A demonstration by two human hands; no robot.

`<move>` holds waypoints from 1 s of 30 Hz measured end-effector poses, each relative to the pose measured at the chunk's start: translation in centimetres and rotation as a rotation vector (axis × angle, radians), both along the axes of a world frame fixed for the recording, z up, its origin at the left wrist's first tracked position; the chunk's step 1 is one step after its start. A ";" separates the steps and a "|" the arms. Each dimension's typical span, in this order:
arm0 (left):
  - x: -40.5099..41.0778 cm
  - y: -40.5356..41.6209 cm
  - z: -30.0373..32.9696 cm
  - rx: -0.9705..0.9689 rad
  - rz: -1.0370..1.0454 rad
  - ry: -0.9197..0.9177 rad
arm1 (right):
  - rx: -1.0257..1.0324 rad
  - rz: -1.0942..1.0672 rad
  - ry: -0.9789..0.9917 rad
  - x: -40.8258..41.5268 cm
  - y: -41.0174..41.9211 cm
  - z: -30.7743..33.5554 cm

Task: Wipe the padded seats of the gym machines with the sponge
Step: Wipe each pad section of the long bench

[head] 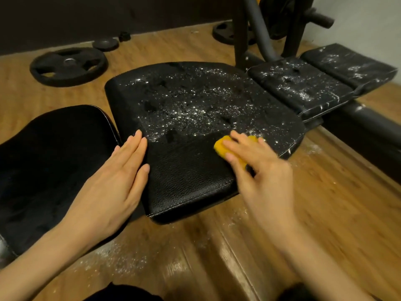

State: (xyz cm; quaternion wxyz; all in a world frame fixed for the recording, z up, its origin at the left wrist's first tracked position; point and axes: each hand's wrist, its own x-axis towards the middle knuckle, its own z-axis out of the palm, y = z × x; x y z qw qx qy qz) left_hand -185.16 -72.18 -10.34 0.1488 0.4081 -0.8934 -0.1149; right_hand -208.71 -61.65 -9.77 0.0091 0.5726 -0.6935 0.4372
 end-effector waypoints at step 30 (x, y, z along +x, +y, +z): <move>-0.4 0.6 0.6 0.037 0.070 0.026 | 0.245 0.278 0.135 -1.1 -4.0 2.8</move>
